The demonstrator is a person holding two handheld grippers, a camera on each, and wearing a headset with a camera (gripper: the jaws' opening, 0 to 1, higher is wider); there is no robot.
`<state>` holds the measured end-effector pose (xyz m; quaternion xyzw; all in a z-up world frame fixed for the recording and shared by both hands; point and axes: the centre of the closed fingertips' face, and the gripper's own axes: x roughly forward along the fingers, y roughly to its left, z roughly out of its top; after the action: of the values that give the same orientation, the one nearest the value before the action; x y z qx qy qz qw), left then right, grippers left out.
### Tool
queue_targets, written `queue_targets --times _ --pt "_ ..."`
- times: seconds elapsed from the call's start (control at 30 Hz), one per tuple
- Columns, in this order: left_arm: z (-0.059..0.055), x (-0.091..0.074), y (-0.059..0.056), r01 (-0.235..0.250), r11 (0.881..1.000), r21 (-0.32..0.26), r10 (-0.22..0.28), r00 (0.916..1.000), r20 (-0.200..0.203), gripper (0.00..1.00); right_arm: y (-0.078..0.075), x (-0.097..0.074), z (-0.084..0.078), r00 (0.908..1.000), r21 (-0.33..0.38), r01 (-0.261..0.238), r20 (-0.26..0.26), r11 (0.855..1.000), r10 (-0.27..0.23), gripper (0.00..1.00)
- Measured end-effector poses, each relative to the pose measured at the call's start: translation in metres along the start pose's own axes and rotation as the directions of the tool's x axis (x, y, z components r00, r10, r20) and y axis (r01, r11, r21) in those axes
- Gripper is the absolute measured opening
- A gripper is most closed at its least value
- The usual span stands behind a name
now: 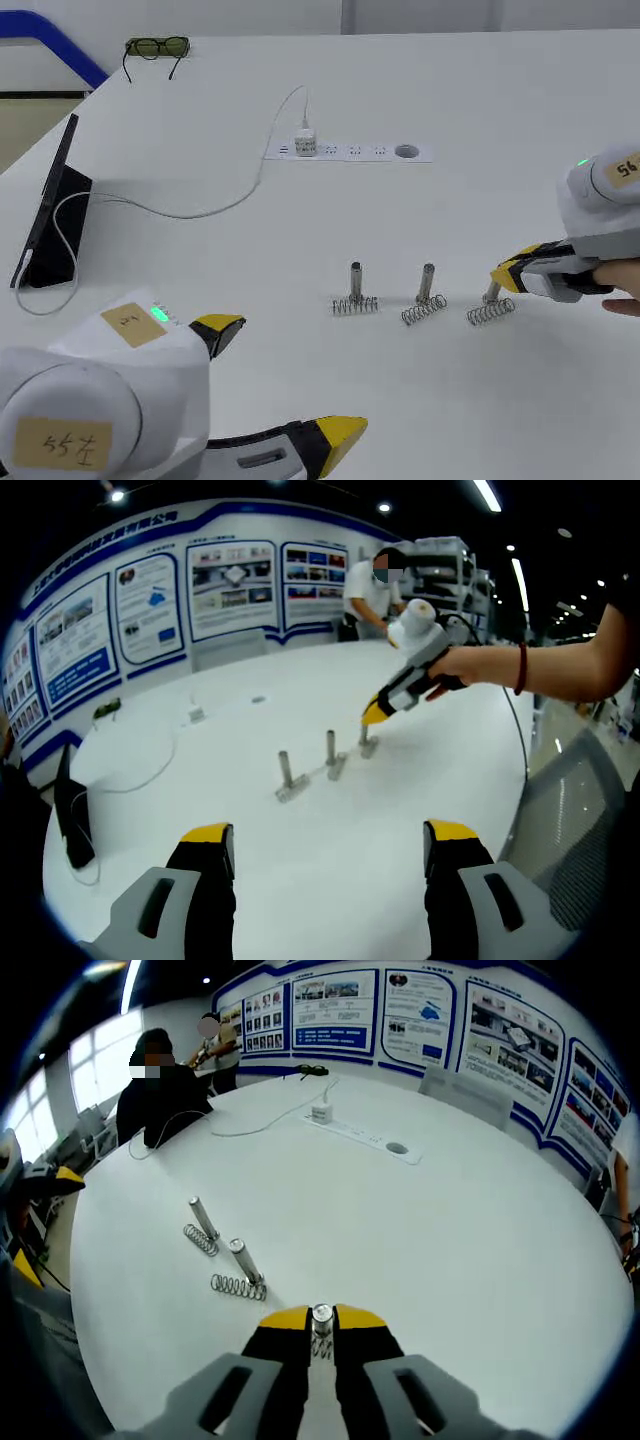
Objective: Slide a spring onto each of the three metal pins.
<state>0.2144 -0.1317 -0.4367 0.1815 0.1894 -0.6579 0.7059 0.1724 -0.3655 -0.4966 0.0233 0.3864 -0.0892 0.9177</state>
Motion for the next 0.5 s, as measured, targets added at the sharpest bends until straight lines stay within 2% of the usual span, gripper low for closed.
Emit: queue_targets --times 0.2,0.3,0.5 --pt "0.0 0.0 0.0 0.0 1.0 0.003 0.0 1.0 -0.002 0.79 -0.001 -0.001 -0.001 1.0 0.012 -0.005 -0.005 1.0 0.005 0.09" --pt "0.0 0.0 0.001 0.0 1.0 0.008 0.0 1.0 -0.005 0.78 -0.003 -0.003 -0.002 1.0 0.022 0.001 -0.002 1.0 -0.001 0.14" --pt "0.001 0.002 0.003 0.003 1.0 0.015 -0.003 1.0 -0.006 0.78 -0.002 -0.01 0.006 0.9987 0.015 0.0 0.05 1.0 -0.001 0.24"
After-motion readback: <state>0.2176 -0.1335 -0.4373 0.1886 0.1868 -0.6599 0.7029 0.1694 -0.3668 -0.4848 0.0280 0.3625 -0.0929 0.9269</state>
